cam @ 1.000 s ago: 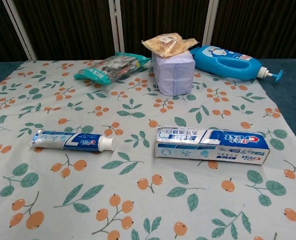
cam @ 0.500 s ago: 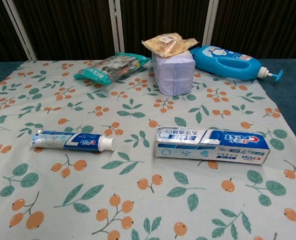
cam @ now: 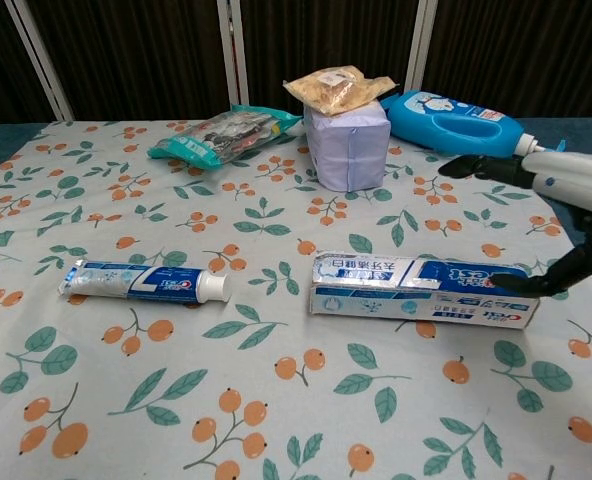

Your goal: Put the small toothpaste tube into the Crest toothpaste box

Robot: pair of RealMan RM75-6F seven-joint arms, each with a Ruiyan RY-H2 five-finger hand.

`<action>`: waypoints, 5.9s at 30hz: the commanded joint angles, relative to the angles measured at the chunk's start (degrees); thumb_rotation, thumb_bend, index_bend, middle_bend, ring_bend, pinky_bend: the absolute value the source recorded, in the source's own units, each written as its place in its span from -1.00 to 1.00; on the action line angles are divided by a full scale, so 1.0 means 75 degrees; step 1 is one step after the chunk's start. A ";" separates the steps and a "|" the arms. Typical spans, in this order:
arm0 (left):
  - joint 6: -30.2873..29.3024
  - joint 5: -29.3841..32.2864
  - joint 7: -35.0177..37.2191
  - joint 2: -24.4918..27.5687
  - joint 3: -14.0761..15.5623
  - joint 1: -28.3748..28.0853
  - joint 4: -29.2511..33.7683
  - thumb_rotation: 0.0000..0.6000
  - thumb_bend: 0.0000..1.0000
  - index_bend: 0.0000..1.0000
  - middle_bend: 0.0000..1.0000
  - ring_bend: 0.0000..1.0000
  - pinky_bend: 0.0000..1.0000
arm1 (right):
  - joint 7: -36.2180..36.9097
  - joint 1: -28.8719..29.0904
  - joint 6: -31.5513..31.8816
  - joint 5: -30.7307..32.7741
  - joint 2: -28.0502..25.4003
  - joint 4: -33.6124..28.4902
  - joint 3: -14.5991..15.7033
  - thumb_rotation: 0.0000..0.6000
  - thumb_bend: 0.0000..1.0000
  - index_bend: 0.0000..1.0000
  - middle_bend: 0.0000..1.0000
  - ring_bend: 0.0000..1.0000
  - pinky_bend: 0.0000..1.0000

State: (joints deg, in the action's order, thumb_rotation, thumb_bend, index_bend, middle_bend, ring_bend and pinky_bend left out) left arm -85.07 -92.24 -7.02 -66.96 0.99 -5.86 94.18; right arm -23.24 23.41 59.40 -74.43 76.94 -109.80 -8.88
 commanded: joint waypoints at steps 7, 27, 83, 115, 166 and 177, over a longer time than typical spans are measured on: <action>0.0105 0.0060 0.0178 0.0075 0.0004 -0.0041 0.0019 1.00 -0.94 -1.00 -1.00 -1.00 -0.95 | -0.1517 0.0869 -0.0354 0.2086 0.1094 0.0481 -0.0266 1.00 -0.36 -1.00 -0.83 -0.92 -0.92; 0.0292 0.0174 0.0324 0.0144 0.0010 -0.0111 0.0101 1.00 -0.94 -1.00 -1.00 -1.00 -0.95 | -0.1754 0.1365 0.0014 0.2767 0.2006 0.1601 -0.0130 1.00 -0.36 -0.27 -0.04 -0.12 -0.21; 0.4428 0.4166 -0.2635 -0.2820 -0.1464 -0.3990 -0.1129 1.00 -0.58 -0.26 -0.16 -0.19 -0.14 | 0.0200 0.0310 0.1352 0.1162 -0.0436 -0.0124 0.0177 1.00 -0.36 -0.22 0.00 -0.08 -0.17; 0.3309 0.0690 -0.1608 -0.0672 -0.1784 -0.4843 -0.0155 1.00 -0.12 0.26 0.39 0.31 0.25 | 0.1463 -0.0388 0.1976 0.0106 -0.1050 -0.0598 0.0472 1.00 -0.36 -0.22 0.00 -0.08 -0.17; 0.4968 0.0839 -0.3289 -0.0466 -0.2705 -0.7367 0.0706 1.00 -0.12 0.29 0.42 0.33 0.25 | 0.2372 -0.0825 0.2084 -0.1306 -0.1605 -0.1155 0.0836 1.00 -0.36 -0.22 0.00 -0.08 -0.17; 0.4902 0.1288 -0.3986 -0.1038 -0.2746 -0.7702 0.0814 1.00 -0.12 0.30 0.43 0.34 0.25 | 0.2388 -0.0858 0.2084 -0.1303 -0.1605 -0.1177 0.0804 1.00 -0.36 -0.22 0.00 -0.08 -0.17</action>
State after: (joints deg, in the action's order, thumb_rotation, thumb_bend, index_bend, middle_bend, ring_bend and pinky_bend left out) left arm -48.31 -83.05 -36.33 -74.25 -19.58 -63.23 100.09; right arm -5.37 16.99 75.03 -84.24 64.92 -118.61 -2.82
